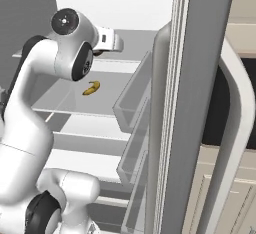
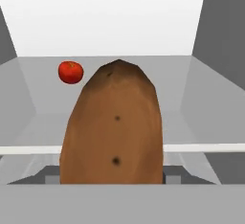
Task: Place the potato in the correct fridge rack based on whether it is a fruit or vegetable. Finally, close the fridge door.
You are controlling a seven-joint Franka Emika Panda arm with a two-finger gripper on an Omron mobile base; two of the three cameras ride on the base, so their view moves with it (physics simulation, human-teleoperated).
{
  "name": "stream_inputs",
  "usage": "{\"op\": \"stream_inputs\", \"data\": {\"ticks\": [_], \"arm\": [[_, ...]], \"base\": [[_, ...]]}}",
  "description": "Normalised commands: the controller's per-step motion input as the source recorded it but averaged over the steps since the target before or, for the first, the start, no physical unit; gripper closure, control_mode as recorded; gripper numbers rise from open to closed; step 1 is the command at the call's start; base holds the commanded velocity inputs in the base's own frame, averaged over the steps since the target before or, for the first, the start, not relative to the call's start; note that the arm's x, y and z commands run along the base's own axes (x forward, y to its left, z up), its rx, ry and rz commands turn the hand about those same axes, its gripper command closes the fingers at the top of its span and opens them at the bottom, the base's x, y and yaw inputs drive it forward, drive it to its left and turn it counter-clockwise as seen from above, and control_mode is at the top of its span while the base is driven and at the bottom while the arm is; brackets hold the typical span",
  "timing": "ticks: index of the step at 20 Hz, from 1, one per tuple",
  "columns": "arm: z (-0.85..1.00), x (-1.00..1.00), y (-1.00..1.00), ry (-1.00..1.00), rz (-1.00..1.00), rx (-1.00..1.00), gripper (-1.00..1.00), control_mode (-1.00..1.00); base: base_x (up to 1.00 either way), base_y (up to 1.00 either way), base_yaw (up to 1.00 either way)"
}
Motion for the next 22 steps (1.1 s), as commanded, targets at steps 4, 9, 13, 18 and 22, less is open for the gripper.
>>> {"op": "stream_inputs", "data": {"ticks": [4, 9, 13, 18, 22], "arm": [[0.0, 0.6, -0.11, 0.08, 0.0, 0.0, 1.0, -1.0], [-0.12, 0.44, -0.01, 0.11, 0.0, 0.0, 1.0, -1.0], [-0.27, 0.28, 0.0, 0.02, 0.0, 0.0, 1.0, -1.0], [-0.36, 0.28, 0.0, 0.0, 0.0, 0.0, 1.0, -1.0], [-0.05, 0.57, 0.0, 0.0, 0.0, 0.0, 1.0, -1.0]], "base": [[0.0, 0.0, 0.0], [0.0, 0.0, 0.0], [0.0, 0.0, 0.0], [0.0, 0.0, 0.0], [0.0, 0.0, 0.0]]}}
